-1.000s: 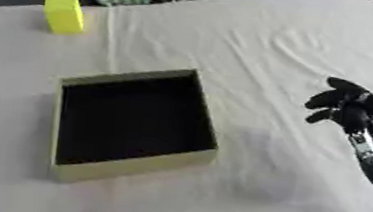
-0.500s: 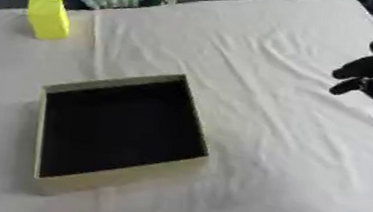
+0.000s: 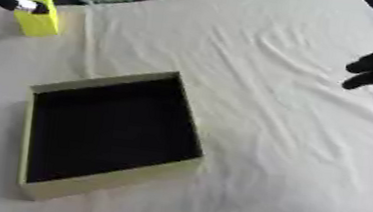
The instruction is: Pick up objects on the table and place them in the box.
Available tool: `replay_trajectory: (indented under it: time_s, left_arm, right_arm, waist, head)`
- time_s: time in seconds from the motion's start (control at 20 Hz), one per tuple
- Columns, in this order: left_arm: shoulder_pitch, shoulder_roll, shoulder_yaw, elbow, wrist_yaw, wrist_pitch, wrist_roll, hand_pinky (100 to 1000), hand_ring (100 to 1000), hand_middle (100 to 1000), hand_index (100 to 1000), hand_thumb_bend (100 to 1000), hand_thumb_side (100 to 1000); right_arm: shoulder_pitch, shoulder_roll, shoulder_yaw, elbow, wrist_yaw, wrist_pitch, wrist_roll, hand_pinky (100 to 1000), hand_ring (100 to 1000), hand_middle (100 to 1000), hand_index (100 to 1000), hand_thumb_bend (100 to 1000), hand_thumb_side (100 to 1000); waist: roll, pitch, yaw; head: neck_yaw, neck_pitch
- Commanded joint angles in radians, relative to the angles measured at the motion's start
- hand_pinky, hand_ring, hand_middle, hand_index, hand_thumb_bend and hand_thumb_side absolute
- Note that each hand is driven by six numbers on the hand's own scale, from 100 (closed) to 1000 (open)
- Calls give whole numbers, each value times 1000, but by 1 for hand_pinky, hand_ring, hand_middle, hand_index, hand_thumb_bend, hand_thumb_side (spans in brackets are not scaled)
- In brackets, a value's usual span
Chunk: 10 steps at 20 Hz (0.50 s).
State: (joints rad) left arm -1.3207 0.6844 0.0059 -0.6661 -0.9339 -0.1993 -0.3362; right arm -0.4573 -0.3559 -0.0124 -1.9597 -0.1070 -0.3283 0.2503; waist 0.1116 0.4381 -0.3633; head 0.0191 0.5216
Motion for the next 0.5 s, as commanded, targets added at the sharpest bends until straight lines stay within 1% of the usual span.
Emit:
replay_trajectory:
  time_s: [0.05,0.1,0.25,0.3,0.35,0.5]
  left_arm:
    - [-15,32,14,-8,-19,-13,-50,856,871,904,920,644,358]
    - [-14,33,15,-8,-22,-14,-61,853,868,899,919,634,351]
    - [-9,35,19,-7,-28,-8,-72,836,848,880,907,566,290]
    - [-7,35,20,-6,-30,-5,-71,834,847,878,906,557,283]
    - [-6,35,20,-4,-32,-1,-70,829,841,875,902,521,245]
    - [-3,37,26,-2,-37,17,-43,830,844,883,899,489,219]
  right_arm:
    - [-10,-17,-10,-17,4,3,-1,616,722,682,905,100,648]
    - [-10,-17,-11,-16,5,3,-1,616,721,681,905,100,649]
    - [-8,-15,-11,-14,9,4,0,616,721,681,905,100,650]
    - [-8,-14,-11,-14,10,4,0,616,721,681,905,100,650]
    - [-8,-14,-11,-13,10,4,0,616,721,681,905,100,650]
    - [-7,-13,-12,-13,13,4,-1,615,721,680,905,100,652]
  waist:
    - [-4,-21,-1]
    - [-3,-20,-1]
    - [0,-19,-2]
    - [0,-19,-2]
    - [0,-18,-2]
    - [0,-15,-3]
  head:
    - [3,-15]
    - [3,-16]
    - [4,-19]
    - [5,-20]
    - [4,-21]
    - [6,-25]
